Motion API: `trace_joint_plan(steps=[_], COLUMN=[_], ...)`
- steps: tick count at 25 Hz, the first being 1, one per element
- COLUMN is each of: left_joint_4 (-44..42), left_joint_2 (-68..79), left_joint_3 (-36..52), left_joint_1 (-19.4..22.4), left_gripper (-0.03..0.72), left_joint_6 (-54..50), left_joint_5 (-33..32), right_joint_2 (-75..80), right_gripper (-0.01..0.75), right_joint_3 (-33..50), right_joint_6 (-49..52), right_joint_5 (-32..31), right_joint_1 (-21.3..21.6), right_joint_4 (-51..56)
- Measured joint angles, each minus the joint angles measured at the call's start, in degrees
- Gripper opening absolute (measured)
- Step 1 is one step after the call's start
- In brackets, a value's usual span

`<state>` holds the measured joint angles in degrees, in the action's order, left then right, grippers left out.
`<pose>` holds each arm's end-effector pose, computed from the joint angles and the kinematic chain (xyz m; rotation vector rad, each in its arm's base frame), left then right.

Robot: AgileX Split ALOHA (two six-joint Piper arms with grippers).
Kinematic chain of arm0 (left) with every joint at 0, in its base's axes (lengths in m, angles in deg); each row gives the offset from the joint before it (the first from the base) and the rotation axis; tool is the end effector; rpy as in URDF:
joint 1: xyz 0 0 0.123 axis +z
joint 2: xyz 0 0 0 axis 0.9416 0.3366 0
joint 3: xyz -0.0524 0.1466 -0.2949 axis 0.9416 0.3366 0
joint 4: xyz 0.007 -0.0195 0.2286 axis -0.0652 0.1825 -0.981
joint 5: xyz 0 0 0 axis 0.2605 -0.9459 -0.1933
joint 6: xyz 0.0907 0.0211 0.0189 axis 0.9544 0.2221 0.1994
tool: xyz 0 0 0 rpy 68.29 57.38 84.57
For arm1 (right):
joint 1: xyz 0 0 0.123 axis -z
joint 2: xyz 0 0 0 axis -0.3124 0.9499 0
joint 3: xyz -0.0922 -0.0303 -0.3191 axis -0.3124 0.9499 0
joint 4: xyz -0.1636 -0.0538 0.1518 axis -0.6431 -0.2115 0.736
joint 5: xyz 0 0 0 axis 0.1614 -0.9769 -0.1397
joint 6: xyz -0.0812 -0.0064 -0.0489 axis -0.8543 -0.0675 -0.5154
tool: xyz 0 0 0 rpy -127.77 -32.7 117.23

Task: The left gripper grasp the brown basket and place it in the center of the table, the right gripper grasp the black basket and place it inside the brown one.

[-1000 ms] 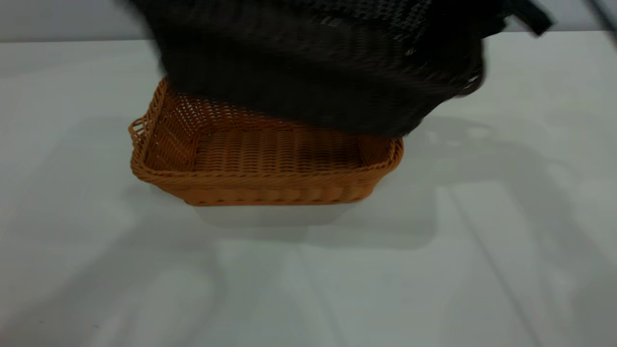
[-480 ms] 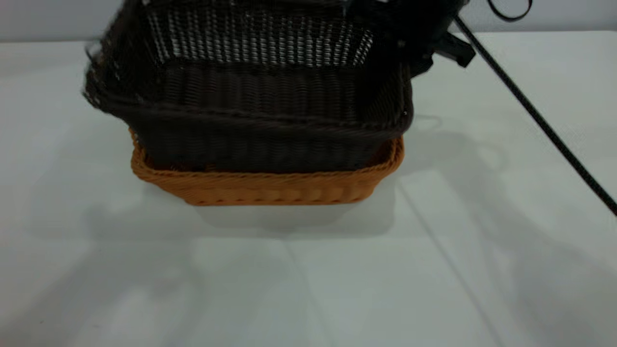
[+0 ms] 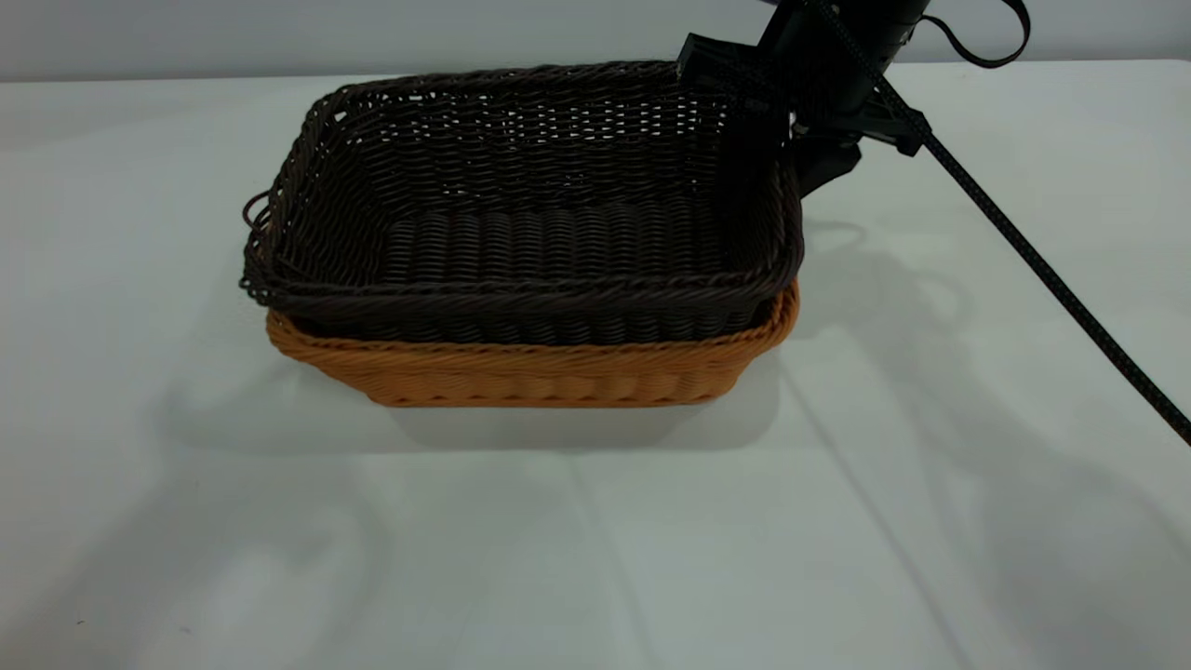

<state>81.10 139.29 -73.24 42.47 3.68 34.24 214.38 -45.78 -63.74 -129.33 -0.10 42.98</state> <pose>0.2013 -0.1003 0.4740 0.9284 1.8832 0.0446 0.4362 0.1839 0.1305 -0.0614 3.0557 0.6684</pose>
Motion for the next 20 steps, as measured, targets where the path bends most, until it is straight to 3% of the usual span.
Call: trace_joint_plan(steps=[5, 8, 14, 20], left_joint_4=[-0.06, -0.12, -0.48, -5.64], left_joint_2=[-0.33, -1.68, -7.12, -14.65], left_joint_3=[0.0, 0.0, -0.07, -0.07], left_joint_1=[0.0, 0.0, 0.0, 0.0], left_gripper=[0.395, 0.395, 0.395, 0.395], left_joint_6=[0.0, 0.05, -0.65, -9.03], left_joint_5=[-1.03, -2.91, -10.36, -22.0], right_joint_2=[-1.26, -4.75, -16.22, -31.75], right_gripper=[0.524, 0.587, 0.572, 0.562], right_joint_3=[-0.19, -0.19, -0.19, -0.19], right_joint_6=[-4.19, -4.86, -4.17, -4.17], right_joint_5=[-6.56, -9.47, -15.17, -20.02], right_joint_1=[0.0, 0.0, 0.0, 0.0], right_joint_4=[-1.39, -5.63, -13.38, -16.69])
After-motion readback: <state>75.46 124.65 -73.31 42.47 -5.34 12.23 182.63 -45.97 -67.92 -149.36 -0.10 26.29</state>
